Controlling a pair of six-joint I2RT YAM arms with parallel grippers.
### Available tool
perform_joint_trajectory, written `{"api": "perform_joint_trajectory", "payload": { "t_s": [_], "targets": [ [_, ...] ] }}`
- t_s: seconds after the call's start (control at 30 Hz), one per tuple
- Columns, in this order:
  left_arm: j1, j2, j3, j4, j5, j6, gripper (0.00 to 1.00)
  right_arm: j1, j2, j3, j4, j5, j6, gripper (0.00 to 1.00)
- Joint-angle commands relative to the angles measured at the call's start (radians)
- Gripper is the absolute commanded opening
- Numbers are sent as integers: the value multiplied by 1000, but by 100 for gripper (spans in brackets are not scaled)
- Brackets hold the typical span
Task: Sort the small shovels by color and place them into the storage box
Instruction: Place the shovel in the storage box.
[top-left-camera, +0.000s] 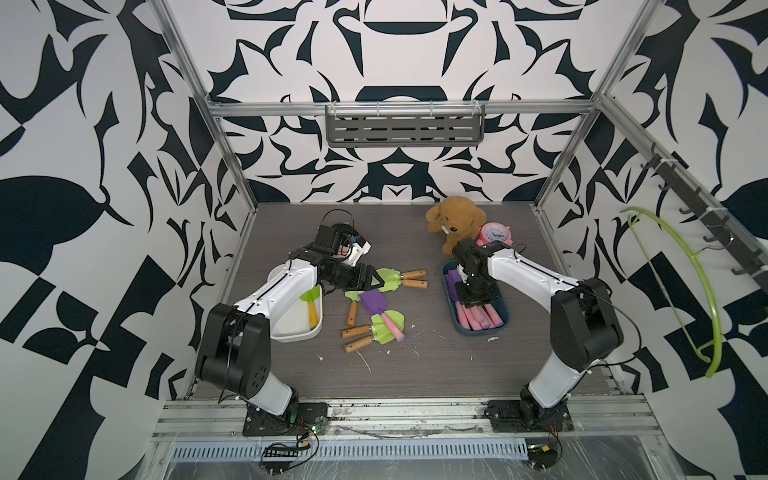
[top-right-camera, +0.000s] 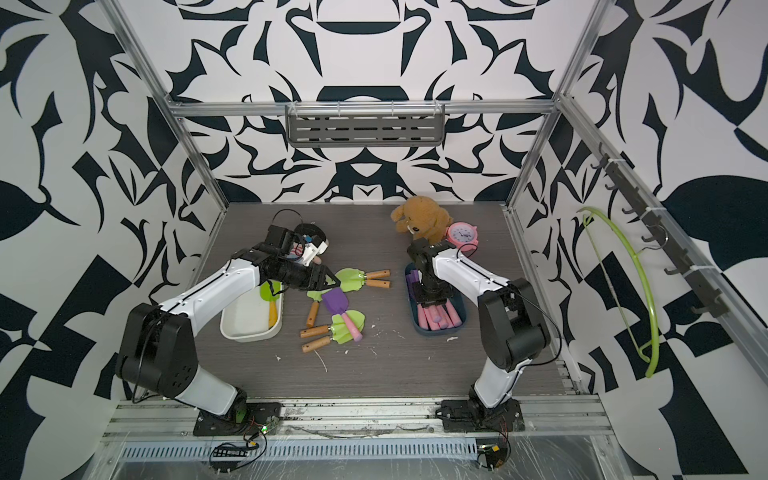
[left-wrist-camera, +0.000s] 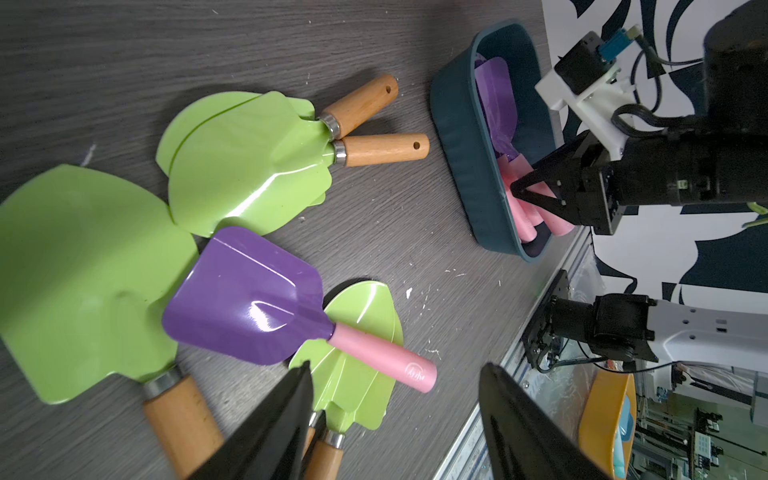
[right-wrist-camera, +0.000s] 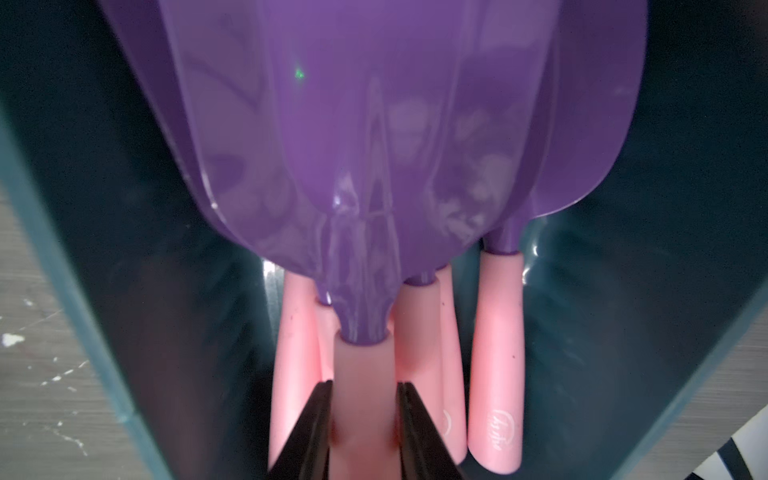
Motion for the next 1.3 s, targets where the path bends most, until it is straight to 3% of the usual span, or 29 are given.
{"api": "perform_joint_trajectory", "payload": {
  "t_s": [0.0,0.33,0.57,0.73,1.03,1.27],
  "targets": [
    [6,-29,-17,-8,1,17,70,0,-9,2,1,20,20,33],
    [12,-36,-23,-4,6,14,70,-2,4,-5,-4,40,32,34],
    [16,-45,-34,2,5,12,70,-4,25,-11,-9,45,67,23],
    [19,-49,-40,4,7,12,70,-3,24,-17,3,11,85,21],
    [25,-56,-43,5,8,13,70,-3,-41,14,-38,32,84,31],
    [39,-62,-43,5,13,12,70,-6,-84,61,-65,55,73,32]
  ]
}}
